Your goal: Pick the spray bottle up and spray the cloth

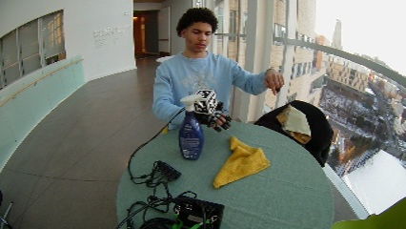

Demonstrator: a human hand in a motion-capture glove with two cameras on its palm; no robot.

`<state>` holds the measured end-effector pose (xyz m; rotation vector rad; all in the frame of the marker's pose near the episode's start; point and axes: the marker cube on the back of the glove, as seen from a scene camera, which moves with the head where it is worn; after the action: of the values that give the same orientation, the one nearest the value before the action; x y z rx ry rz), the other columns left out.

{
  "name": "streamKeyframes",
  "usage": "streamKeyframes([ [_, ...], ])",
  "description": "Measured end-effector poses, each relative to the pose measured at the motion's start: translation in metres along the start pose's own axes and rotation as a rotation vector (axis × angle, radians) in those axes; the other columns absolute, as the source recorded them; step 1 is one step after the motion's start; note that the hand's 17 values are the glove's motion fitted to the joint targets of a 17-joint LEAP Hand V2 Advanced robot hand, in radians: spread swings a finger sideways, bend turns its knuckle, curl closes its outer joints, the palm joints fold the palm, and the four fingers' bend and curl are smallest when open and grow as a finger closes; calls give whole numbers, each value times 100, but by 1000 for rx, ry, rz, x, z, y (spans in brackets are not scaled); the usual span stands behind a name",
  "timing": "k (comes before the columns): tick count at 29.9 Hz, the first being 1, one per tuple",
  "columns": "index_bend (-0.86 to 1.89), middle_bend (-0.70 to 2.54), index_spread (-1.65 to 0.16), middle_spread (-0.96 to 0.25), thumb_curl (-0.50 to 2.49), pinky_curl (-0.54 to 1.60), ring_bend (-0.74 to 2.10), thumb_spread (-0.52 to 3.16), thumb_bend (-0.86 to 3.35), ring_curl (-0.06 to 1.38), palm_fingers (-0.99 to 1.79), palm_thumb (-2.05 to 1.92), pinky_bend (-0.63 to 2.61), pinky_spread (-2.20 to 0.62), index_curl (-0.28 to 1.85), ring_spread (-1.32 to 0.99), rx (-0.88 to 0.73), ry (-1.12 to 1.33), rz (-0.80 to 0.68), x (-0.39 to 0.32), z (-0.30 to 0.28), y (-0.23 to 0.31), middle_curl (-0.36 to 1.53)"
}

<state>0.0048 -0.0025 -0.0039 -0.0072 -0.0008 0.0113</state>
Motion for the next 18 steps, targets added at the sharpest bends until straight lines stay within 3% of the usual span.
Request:
streamKeyframes([
  [7, 23, 32, -29, -5, 16, 18, 26, 76, 35, 15, 67, 57, 35, 16, 19, 0, 2, 0, 5, 7, -2, 0, 18],
  [18, 17, 28, -36, -6, 22, 23, 23, 104, 30, 20, 65, 59, 33, 20, 26, 1, 4, 7, -6, 10, -8, -6, 25],
])
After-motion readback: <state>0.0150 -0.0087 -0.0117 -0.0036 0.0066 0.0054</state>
